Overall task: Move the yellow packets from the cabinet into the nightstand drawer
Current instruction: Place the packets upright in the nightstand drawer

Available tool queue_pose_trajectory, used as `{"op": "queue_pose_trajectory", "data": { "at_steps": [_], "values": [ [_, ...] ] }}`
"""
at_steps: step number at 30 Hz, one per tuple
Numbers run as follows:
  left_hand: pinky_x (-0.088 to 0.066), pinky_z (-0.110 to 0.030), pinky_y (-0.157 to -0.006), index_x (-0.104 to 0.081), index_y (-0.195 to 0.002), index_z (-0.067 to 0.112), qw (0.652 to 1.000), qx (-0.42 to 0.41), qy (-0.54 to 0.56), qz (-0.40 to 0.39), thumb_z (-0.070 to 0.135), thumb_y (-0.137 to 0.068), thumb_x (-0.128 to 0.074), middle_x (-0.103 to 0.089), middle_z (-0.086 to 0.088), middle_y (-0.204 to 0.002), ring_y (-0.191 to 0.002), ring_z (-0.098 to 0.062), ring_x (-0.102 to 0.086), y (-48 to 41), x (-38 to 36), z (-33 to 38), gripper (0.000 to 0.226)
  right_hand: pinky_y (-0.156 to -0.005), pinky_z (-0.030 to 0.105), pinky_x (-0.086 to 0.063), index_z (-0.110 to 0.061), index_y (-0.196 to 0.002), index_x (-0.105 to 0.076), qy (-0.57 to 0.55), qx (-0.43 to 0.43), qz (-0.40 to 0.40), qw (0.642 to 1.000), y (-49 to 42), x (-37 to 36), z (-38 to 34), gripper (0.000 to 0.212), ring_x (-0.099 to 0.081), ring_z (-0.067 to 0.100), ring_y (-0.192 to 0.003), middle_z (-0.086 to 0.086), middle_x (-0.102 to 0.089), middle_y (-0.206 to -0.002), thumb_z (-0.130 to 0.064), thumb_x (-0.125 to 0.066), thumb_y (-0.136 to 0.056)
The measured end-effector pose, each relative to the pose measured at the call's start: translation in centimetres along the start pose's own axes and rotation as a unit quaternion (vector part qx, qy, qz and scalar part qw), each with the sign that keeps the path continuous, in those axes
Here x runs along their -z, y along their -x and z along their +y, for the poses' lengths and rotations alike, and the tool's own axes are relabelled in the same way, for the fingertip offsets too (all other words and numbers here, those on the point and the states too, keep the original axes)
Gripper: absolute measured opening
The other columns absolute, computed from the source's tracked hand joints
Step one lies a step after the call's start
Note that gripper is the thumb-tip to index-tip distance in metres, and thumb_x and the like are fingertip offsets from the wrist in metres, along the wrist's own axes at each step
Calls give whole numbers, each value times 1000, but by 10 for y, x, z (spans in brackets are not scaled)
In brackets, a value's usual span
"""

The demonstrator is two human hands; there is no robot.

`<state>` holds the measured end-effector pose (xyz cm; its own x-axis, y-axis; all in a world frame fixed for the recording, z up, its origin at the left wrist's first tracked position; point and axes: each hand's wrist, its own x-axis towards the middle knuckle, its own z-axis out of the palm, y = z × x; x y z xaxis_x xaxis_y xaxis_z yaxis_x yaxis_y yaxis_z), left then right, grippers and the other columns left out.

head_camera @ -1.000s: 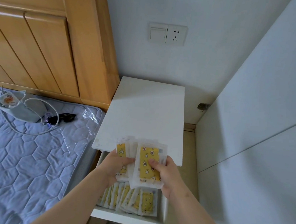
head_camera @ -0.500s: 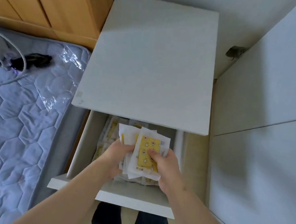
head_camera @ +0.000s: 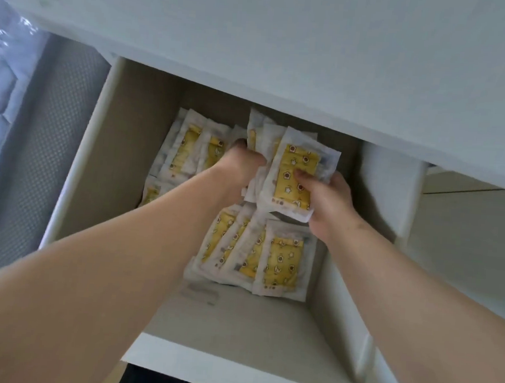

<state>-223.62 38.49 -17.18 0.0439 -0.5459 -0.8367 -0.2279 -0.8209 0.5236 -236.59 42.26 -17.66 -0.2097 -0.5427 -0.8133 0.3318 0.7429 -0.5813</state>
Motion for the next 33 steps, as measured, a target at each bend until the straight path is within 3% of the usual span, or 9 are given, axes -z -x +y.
{"op": "queue_pose_trajectory", "data": {
  "at_steps": [3, 6, 8, 12, 15, 18, 23, 28, 33],
  "values": [
    [-44, -31, -80, -46, -122, 18, 990, -80, -106, 41, 19, -95, -52, -59, -4, -109, -91, -19, -56, -8, -2, -7, 28, -82, 44, -56, -9, -113, -61, 28, 6, 30, 999, -11, -1, 6, 32, -67, 26, -94, 9, -68, -106, -3, -68, -82],
    [-44, -29, -73, -47, -127, 12, 949, -136, -264, 102, 29, -93, -57, -60, -7, -116, -103, -25, -58, -11, 0, -15, 40, -70, 30, -56, -14, -102, -60, 104, 31, 72, 992, -16, -2, 7, 21, -67, 19, -86, 5, -68, -102, -11, -69, -84],
    [-42, -29, -69, -48, -126, 11, 909, -151, -364, 134, 40, -93, -53, -61, -8, -113, -102, -27, -57, -11, 3, -18, 44, -69, 26, -52, -14, -109, -56, 204, 66, 113, 970, -18, 0, 4, 29, -65, 21, -92, 5, -65, -109, -17, -70, -84],
    [-37, -40, -94, -45, -129, 11, 799, -184, -541, 188, 53, -92, -45, -50, -14, -129, -122, -33, -40, -10, 11, -22, 56, -90, 31, -44, -21, -147, -21, 407, 139, 132, 893, -16, 5, -6, 78, -42, 28, -129, 8, -37, -145, -9, -65, -84],
    [-25, -44, -108, -30, -141, 19, 790, -238, -533, 187, 54, -85, -55, -32, -13, -142, -133, -33, -25, -10, 21, -21, 71, -111, 47, -27, -34, -148, -11, 576, 158, 44, 801, -13, 4, -14, 91, -7, 35, -144, 2, 0, -159, -12, -68, -80],
    [-2, -47, -116, -6, -151, 25, 774, -288, -557, 90, 59, -80, -58, -5, -4, -157, -145, -27, 1, -16, 24, -18, 93, -110, 54, -24, -40, -147, -10, 652, 116, -52, 747, -17, 4, -17, 96, -2, 40, -143, -1, 9, -159, -23, -74, -78],
    [8, -50, -114, 5, -150, 32, 751, -276, -600, 11, 69, -74, -57, 13, 4, -158, -145, -22, 14, -29, 10, -15, 105, -104, 49, -34, -37, -146, -14, 647, 132, -14, 750, -26, 8, -16, 99, -14, 40, -139, 3, -6, -156, -39, -78, -71],
    [1, -63, -110, -2, -149, 35, 728, -278, -627, 6, 66, -67, -66, -2, 6, -157, -145, -24, 6, -37, 4, -14, 109, -105, 50, -37, -36, -148, -2, 649, 132, -58, 747, -35, 9, -16, 115, -24, 41, -138, 6, -3, -156, -44, -81, -65],
    [3, -63, -111, -8, -148, 36, 712, -276, -645, -34, 60, -63, -74, -3, 9, -156, -145, -25, 7, -39, 14, -12, 110, -103, 49, -41, -36, -148, 0, 656, 130, -103, 736, -41, 5, -22, 125, -30, 34, -137, 2, -5, -156, -38, -86, -58]
  ]
}}
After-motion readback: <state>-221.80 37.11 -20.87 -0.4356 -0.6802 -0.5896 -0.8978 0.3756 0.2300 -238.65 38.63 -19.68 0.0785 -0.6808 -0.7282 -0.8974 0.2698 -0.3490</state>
